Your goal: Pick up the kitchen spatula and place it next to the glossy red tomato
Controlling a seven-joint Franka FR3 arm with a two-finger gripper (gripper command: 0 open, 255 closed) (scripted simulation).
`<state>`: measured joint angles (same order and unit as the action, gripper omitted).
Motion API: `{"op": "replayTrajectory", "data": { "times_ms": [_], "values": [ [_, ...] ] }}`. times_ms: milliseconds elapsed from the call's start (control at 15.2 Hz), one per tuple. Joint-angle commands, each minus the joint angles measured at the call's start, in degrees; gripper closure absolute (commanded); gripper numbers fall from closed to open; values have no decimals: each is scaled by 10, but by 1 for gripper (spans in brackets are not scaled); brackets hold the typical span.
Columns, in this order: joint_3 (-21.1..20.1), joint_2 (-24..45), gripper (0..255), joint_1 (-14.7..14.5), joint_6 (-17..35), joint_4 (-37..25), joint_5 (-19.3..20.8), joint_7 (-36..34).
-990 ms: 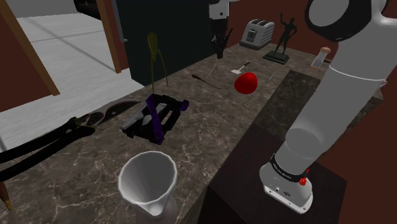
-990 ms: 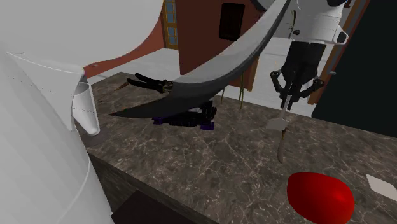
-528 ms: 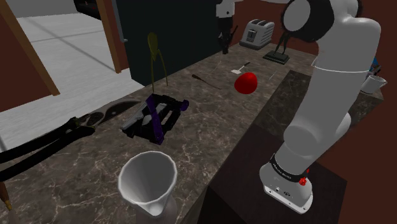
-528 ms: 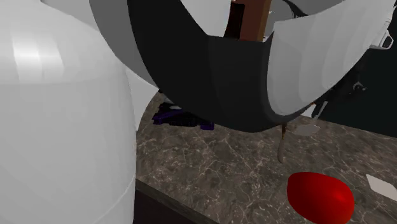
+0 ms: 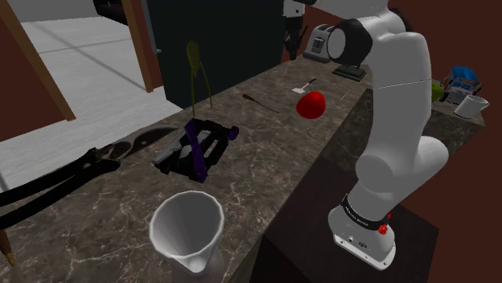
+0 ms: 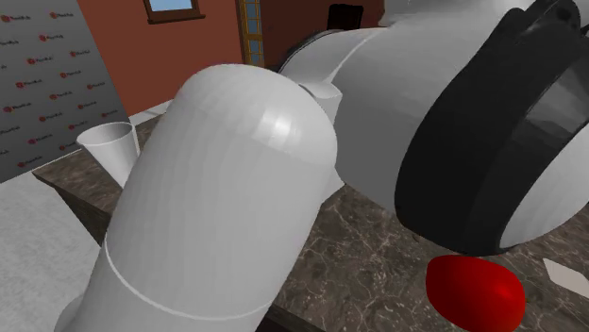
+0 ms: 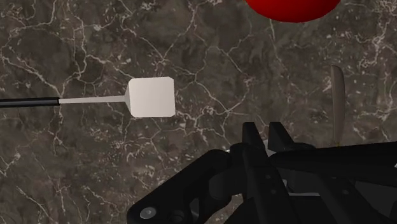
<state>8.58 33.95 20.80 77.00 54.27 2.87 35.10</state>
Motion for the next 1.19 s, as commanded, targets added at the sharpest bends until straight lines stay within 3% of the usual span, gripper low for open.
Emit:
{"op": "replayTrajectory", "data": {
  "times_ms": [0, 462, 1122],
  "values": [
    [2, 57, 255, 17, -34, -92, -5, 16],
    [1, 20, 255, 10, 46, 25, -1, 8],
    [0, 6, 255, 6, 132, 126, 0, 0]
  ]
}}
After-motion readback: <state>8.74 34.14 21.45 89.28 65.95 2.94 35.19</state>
